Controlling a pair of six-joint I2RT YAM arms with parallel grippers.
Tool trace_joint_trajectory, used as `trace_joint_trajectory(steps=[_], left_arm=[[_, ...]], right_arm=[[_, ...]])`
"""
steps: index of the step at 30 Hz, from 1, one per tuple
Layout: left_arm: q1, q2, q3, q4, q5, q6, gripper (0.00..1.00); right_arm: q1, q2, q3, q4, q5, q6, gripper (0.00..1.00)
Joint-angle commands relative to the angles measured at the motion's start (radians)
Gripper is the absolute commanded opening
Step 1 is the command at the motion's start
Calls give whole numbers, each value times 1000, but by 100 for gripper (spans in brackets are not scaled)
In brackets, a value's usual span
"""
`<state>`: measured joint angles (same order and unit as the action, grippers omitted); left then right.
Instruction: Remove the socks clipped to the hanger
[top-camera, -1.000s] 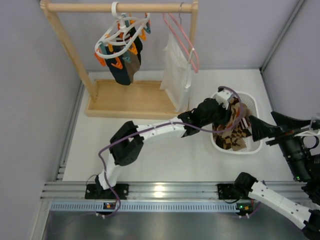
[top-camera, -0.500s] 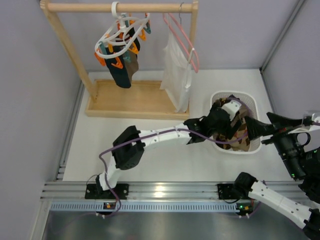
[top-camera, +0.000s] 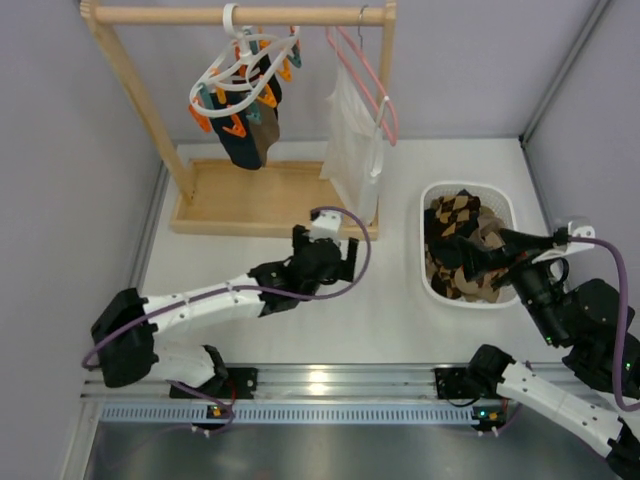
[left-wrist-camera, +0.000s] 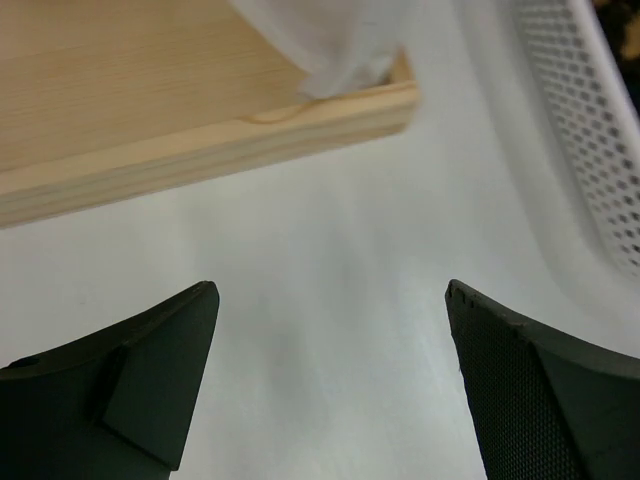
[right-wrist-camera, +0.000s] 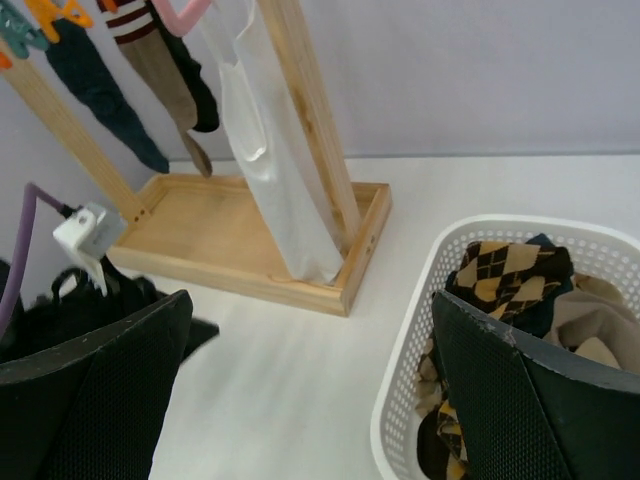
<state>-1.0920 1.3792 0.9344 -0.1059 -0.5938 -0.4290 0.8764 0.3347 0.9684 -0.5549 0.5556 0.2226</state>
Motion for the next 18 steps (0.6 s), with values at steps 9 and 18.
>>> trace_joint_trajectory(steps=[9, 18], left_arm=[[544, -96, -53, 66, -133, -96, 99], [802, -8, 34, 197, 70, -94, 99]], right_arm=[[6, 110, -83, 253, -209, 18, 99], [7, 190, -112, 282, -299, -11, 99]])
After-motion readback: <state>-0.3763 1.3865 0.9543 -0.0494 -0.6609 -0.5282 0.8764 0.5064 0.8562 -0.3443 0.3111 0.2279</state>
